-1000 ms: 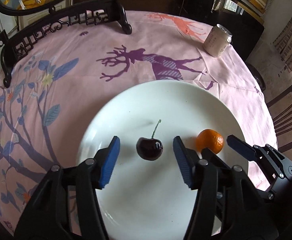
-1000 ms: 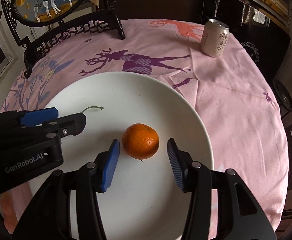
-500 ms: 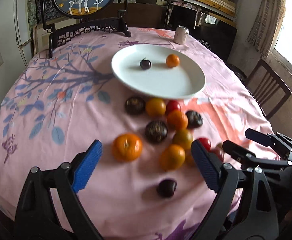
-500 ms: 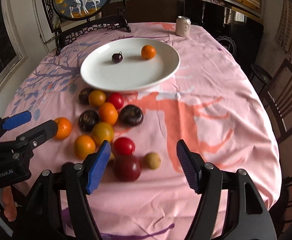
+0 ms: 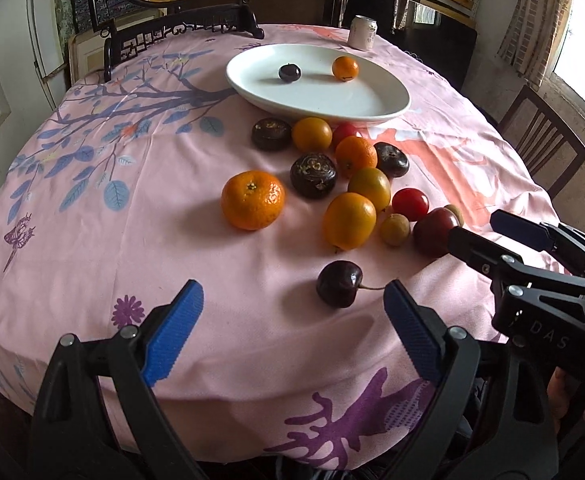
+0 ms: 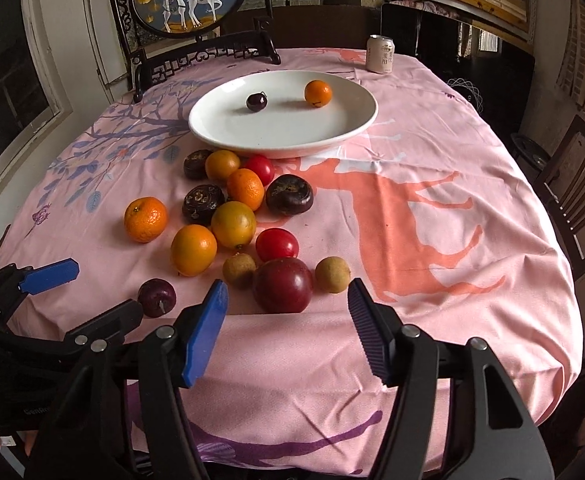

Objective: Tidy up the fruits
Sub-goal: 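Grasp a red plum with the right gripper while the left gripper grasps another cherry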

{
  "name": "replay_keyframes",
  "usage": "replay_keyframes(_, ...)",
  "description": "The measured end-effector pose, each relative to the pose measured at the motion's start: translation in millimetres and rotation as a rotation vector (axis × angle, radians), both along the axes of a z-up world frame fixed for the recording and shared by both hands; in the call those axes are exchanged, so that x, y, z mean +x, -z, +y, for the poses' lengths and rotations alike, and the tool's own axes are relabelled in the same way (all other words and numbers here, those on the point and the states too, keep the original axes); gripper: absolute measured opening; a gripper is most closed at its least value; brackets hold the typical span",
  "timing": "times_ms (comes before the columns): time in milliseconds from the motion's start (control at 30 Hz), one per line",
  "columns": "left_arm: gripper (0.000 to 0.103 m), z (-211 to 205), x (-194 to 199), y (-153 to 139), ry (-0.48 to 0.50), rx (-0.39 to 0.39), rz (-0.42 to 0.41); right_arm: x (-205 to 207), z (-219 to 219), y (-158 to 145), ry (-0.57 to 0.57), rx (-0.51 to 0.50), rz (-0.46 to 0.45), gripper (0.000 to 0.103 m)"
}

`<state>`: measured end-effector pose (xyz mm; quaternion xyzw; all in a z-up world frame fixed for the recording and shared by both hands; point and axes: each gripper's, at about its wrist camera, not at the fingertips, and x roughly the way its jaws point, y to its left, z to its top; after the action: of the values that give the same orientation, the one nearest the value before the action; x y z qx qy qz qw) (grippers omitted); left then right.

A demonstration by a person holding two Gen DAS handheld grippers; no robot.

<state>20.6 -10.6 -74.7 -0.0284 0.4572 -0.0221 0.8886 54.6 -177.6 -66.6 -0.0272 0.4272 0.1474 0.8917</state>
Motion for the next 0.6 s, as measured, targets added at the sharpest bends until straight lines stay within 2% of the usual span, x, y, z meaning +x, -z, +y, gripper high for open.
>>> replay_keyframes(67, 0.093, 0, 0, 1, -0.001, 0.001, 0.005, 3, 3, 5, -0.009, -0.010, 0.015, 0.060)
replay_keyframes(233, 0.093, 1, 2, 4, -0.005, 0.002, 0.013, 17, 14, 24, -0.016, -0.033, 0.077, 0.046)
replay_keyframes(333, 0.093, 1, 3, 6, -0.004, 0.000, 0.024, 22, 15, 30, -0.004, -0.053, 0.057, 0.039)
replay_keyframes(600, 0.093, -8, 12, 15, 0.008, 0.008, 0.051, 4, -21, -4, 0.065, 0.001, -0.026, 0.039)
